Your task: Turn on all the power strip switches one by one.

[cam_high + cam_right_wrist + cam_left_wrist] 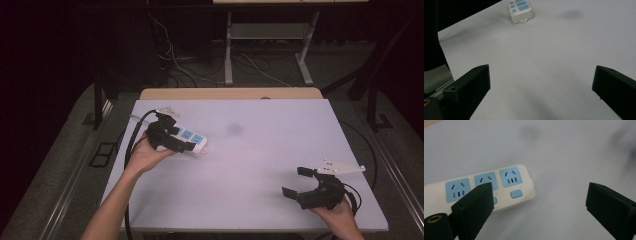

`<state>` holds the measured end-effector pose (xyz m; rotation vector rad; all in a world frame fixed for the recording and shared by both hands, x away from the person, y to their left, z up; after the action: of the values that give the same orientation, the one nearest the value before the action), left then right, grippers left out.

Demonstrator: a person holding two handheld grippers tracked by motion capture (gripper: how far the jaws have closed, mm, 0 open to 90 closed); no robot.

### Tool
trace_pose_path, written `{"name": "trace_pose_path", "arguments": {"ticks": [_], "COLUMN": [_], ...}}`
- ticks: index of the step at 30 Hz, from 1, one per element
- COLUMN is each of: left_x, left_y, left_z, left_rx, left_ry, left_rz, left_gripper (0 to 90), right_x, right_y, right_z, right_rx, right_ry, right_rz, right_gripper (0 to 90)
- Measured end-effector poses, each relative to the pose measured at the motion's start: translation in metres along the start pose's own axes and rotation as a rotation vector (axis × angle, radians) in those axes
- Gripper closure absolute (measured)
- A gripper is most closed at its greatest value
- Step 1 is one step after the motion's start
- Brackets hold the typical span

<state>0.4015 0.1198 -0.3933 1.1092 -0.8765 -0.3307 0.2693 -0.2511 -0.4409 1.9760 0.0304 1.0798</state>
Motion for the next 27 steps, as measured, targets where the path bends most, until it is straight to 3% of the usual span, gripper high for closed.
{"name": "trace_pose_path", "arguments": {"ticks": [11, 16, 27], "left_x": [0.005, 0.005, 0.004], "left_y": [-0.009, -0.012, -0.016], "left_z": [-0.01, -0.014, -0.025], "left_rx": [-0.004, 0.016, 0.044], "left_ry": [0.015, 0.015, 0.034], "left_rz": [-0.008, -0.009, -0.006], "left_gripper": [21.2, 27.6, 59.7], "right_x": [0.0, 0.0, 0.0], "right_y": [0.0, 0.0, 0.0], "right_z": [0.001, 0.001, 0.002], "right_rx": [0.0, -0.001, -0.003], "right_ry": [0.001, 0.0, 0.001], "right_rz": [0.0, -0.001, -0.001], "right_gripper": [1.5, 1.5, 1.6]}}
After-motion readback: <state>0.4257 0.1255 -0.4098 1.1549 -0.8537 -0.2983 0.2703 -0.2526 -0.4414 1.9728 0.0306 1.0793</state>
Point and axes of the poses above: each handheld gripper's, and its own axes: y roughly backward along the jaws, x roughly out of its top, z roughly to its right, the point moved 6 cm from there along -y, roughly forward along the jaws, and after that the axes turned 15 degrees about -z, right-handed, at the moved point
